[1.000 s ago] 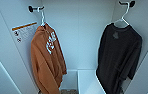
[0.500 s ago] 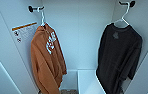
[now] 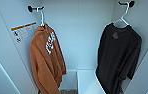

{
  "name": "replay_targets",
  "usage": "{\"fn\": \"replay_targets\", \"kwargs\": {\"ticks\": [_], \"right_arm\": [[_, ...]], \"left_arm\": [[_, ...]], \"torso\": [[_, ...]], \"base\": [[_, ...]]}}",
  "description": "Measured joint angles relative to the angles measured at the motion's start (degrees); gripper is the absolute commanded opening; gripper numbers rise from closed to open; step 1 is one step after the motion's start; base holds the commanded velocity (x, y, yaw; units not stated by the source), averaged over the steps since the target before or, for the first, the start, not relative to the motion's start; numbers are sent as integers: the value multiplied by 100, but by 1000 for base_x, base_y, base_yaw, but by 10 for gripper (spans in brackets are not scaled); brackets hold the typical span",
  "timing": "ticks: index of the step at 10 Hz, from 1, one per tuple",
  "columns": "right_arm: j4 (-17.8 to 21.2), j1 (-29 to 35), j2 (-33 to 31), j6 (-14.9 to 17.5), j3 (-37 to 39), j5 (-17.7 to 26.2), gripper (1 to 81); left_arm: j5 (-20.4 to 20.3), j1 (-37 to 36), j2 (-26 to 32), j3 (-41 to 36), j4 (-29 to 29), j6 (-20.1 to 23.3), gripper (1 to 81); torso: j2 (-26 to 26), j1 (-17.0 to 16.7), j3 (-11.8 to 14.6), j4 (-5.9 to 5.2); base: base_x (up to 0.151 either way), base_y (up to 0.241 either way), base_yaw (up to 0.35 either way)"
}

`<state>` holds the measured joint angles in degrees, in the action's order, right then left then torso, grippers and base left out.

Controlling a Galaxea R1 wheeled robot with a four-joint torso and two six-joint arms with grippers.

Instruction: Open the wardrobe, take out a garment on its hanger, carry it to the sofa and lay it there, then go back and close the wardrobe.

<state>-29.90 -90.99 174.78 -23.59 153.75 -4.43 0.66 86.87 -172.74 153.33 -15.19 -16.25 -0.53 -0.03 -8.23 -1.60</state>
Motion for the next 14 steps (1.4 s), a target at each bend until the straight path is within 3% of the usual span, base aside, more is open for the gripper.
{"fn": "replay_targets", "kwargs": {"ticks": [2,5,9,11,14], "right_arm": [[0,15,-2,-2,0,-1,811],[0,0,-2,-6,0,-4,811],[0,-11,-2,-6,-2,0,811],[0,-29,12,-9,0,0,811],[0,-27,17,-13,0,0,811]], "left_arm": [[-4,-24,5,9,6,51,811],[-13,-82,-9,9,6,95,811],[49,-236,-6,9,1,96,811],[82,-490,2,15,-118,140,811],[140,-644,-52,9,-453,169,811]], "torso": [[0,0,0,327],[0,0,0,963],[0,0,35,1733],[0,0,123,1951],[0,0,138,1969]], "base": [[0,0,0],[0,0,0],[0,0,0],[0,0,0],[0,0,0]]}}
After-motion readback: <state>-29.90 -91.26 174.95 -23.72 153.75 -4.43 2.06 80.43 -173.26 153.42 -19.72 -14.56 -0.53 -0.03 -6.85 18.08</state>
